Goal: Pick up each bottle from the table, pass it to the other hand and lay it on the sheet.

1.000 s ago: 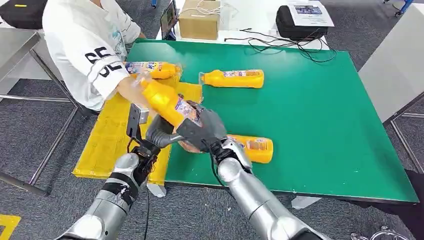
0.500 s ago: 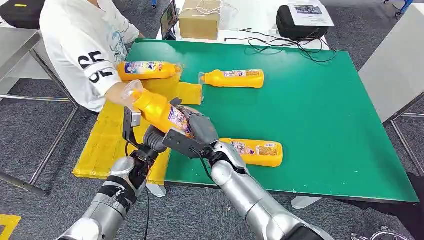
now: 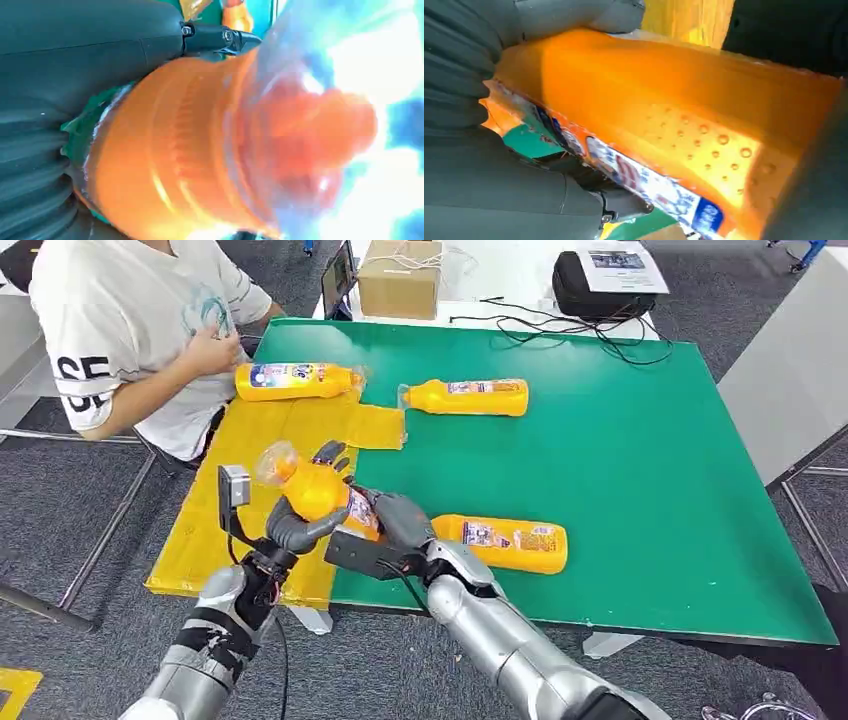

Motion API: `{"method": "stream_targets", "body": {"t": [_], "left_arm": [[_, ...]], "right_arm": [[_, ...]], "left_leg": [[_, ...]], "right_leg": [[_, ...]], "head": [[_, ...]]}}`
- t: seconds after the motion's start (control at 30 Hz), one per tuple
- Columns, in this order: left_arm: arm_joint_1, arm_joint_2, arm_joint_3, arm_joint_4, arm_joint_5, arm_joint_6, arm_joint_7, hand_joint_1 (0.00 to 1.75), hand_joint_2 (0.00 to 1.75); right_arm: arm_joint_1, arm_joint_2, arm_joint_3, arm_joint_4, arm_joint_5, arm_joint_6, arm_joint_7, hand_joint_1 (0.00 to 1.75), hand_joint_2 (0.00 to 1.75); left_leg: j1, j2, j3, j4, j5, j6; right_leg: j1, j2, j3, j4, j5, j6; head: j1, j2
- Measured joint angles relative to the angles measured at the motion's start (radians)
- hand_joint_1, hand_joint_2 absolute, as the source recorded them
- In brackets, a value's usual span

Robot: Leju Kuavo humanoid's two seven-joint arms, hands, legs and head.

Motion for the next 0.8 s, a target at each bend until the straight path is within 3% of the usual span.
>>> {"method": "stream_targets", "body": {"t": [0.2, 0.23, 0.27, 0.8], "left_arm": [[0.014, 0.005, 0.000, -0.027, 0.002, 0.000, 0.005, 0.00, 1.75], [0.015, 0.005, 0.000, -0.029, 0.002, 0.000, 0.005, 1.52, 1.75], [0.014, 0.006, 0.000, -0.030, 0.002, 0.000, 0.005, 1.75, 1.75], [0.013, 0.009, 0.010, -0.030, 0.043, 0.005, 0.025, 1.75, 1.75]], "right_arm": [[-0.010, -0.001, 0.011, 0.009, 0.001, 0.006, 0.000, 1.75, 1.75], [-0.010, -0.001, 0.013, 0.010, 0.001, 0.006, 0.000, 1.75, 1.75], [-0.012, -0.002, 0.015, 0.011, 0.001, 0.006, 0.000, 1.75, 1.75], [-0.036, -0.005, 0.023, 0.021, -0.013, 0.008, 0.003, 1.75, 1.75]], "left_leg": [[0.000, 0.000, 0.000, 0.000, 0.000, 0.000], [0.000, 0.000, 0.000, 0.000, 0.000, 0.000], [0.000, 0.000, 0.000, 0.000, 0.000, 0.000], [0.000, 0.001, 0.000, 0.000, 0.000, 0.000]], "right_leg": [[0.000, 0.000, 0.000, 0.000, 0.000, 0.000], [0.000, 0.000, 0.000, 0.000, 0.000, 0.000], [0.000, 0.000, 0.000, 0.000, 0.000, 0.000], [0.000, 0.000, 0.000, 0.000, 0.000, 0.000]], "head": [[0.000, 0.000], [0.000, 0.000], [0.000, 0.000], [0.000, 0.000]]}}
